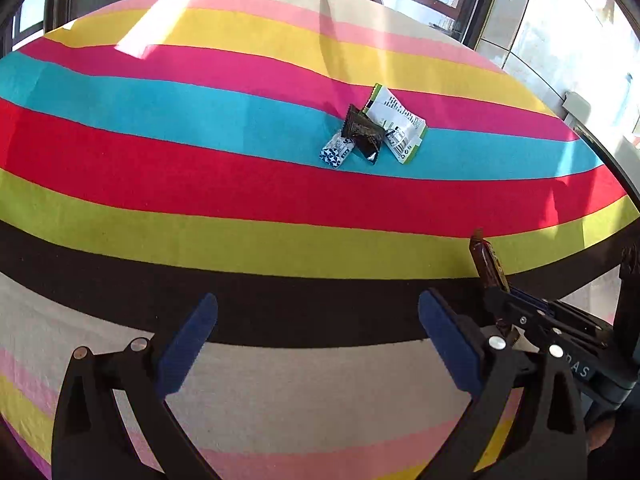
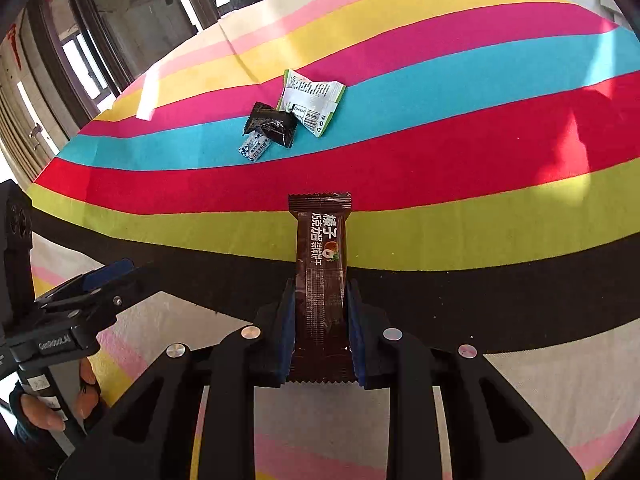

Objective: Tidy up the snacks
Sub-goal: 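Grasp the brown chocolate bar with the right tool while the left tool grasps the black packet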

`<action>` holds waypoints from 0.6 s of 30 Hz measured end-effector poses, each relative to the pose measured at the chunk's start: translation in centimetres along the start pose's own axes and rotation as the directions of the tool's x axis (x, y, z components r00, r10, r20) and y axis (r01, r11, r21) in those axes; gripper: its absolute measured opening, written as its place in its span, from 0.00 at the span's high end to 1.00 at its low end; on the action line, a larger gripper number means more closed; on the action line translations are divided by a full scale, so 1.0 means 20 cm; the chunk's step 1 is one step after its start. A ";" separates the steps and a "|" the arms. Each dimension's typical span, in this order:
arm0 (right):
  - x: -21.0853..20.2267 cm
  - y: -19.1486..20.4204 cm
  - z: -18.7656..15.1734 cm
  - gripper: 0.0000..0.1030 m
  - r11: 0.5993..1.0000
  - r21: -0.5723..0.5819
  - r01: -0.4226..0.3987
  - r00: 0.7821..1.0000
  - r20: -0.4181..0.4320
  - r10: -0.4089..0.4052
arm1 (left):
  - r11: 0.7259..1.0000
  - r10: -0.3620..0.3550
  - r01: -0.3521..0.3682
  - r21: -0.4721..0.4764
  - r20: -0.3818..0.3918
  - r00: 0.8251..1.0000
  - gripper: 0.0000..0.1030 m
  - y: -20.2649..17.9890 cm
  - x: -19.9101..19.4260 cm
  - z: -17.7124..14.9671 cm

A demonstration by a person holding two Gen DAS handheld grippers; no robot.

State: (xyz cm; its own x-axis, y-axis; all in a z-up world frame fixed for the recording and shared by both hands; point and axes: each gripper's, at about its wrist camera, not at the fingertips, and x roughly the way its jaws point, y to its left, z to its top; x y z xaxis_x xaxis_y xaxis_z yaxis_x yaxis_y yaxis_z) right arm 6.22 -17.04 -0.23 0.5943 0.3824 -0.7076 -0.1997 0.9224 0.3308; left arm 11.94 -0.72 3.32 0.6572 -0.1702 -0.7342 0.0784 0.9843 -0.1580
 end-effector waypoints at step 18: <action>0.05 -0.08 0.05 0.75 0.992 0.088 -0.091 0.996 -0.007 0.092 | 0.956 0.173 -0.172 0.236 0.016 0.985 0.70 -0.35 0.50 0.43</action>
State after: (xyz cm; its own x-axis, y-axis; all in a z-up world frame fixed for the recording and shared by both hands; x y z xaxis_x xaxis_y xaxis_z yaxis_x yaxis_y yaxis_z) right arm 7.78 -18.12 -0.83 0.5677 0.4658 -0.6788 -0.1838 0.8754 0.4471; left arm 24.46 -8.91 2.84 0.6728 0.0032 -0.7398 0.1391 0.9816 0.1307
